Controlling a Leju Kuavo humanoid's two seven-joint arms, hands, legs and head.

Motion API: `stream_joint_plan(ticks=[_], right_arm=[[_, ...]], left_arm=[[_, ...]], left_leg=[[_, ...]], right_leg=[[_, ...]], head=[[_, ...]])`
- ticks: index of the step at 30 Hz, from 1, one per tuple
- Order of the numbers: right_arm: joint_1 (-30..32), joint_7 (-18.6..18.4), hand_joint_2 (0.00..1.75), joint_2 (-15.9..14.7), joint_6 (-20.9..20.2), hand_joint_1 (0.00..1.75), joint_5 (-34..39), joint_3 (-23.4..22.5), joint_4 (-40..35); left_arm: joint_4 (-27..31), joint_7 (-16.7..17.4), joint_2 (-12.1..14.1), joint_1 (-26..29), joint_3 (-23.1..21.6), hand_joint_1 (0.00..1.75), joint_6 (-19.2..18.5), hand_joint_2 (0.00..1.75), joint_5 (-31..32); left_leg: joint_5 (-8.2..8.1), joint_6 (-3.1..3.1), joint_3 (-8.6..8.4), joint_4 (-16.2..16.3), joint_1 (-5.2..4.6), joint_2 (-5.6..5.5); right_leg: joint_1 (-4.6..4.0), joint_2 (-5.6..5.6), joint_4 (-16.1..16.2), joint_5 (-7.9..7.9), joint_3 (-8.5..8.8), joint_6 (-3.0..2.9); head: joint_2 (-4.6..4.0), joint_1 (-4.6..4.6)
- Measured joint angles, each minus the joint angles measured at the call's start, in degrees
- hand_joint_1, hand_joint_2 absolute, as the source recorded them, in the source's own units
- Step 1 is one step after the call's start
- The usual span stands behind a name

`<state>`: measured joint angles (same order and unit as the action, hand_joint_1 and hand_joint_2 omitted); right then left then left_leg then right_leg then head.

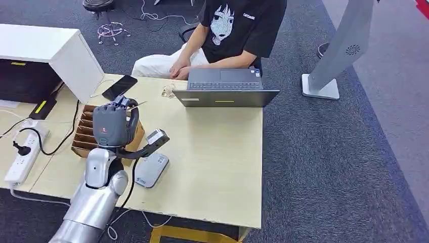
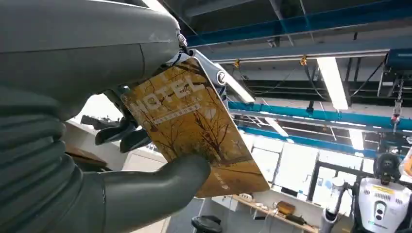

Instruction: Pass the card to the sensor for recognition and then transmit it.

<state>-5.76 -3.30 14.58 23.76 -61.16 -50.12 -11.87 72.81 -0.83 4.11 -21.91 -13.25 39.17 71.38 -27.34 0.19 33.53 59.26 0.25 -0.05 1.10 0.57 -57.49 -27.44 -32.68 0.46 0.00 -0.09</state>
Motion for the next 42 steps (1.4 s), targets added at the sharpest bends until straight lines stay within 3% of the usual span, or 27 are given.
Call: stream_joint_plan(ticks=[7, 12, 15, 27, 37, 42], right_arm=[[0.4, 1.1, 1.75, 0.0, -0.2, 0.00, 1.1, -0.3, 0.0], [0.7, 1.6, 1.75, 0.0, -0.3, 0.00, 2.1, -1.0, 0.0], [0.9, 1.7, 1.75, 0.0, -0.4, 0.00, 2.2, -1.5, 0.0], [1.0, 1.5, 1.75, 0.0, -0.7, 0.00, 2.7, -2.0, 0.0], [1.0, 1.3, 1.75, 0.0, -0.4, 0.00, 2.7, -2.5, 0.0], [1.0, 1.3, 1.75, 0.0, -0.4, 0.00, 1.9, -2.5, 0.0]], left_arm=[[8.5, -2.3, 0.2, 3.9, -4.7, 1.75, 0.0, 1.75, -0.4], [12.5, -2.0, 1.6, 7.1, -7.1, 1.75, -4.5, 1.75, -4.8], [13.5, -2.3, 2.3, 10.0, -8.3, 1.75, -5.3, 1.75, -7.2], [14.2, -2.5, 3.1, 14.3, -9.0, 1.75, -6.3, 1.75, -8.2], [11.2, 4.4, 3.5, 19.3, -7.7, 1.75, -6.2, 1.75, 1.3], [6.7, 5.4, 3.3, 19.7, -5.5, 1.75, -6.3, 1.75, 2.2]], left_leg=[[-0.01, 0.00, 0.04, 0.0, 0.00, 0.00], [-0.06, 0.03, 0.03, 0.0, -0.02, 0.01], [-0.06, 0.03, 0.03, 0.0, -0.01, 0.00], [-0.06, 0.02, 0.04, 0.0, -0.01, 0.01], [-0.10, 0.07, 0.04, 0.0, -0.01, 0.00], [-0.09, 0.08, 0.04, 0.0, -0.01, 0.00]], right_leg=[[0.01, 0.00, 0.0, -0.02, 0.00, 0.01], [0.02, 0.01, 0.0, -0.03, 0.00, 0.02], [0.01, 0.01, 0.0, -0.04, 0.00, 0.01], [0.01, 0.00, 0.0, -0.04, 0.00, 0.02], [0.01, -0.01, 0.0, -0.08, 0.00, 0.00], [0.01, -0.02, 0.0, -0.08, 0.01, 0.00]], head=[[0.00, 0.00], [0.00, 0.00], [0.00, -0.02], [0.00, 0.00], [0.00, -0.02], [0.00, -0.02]])
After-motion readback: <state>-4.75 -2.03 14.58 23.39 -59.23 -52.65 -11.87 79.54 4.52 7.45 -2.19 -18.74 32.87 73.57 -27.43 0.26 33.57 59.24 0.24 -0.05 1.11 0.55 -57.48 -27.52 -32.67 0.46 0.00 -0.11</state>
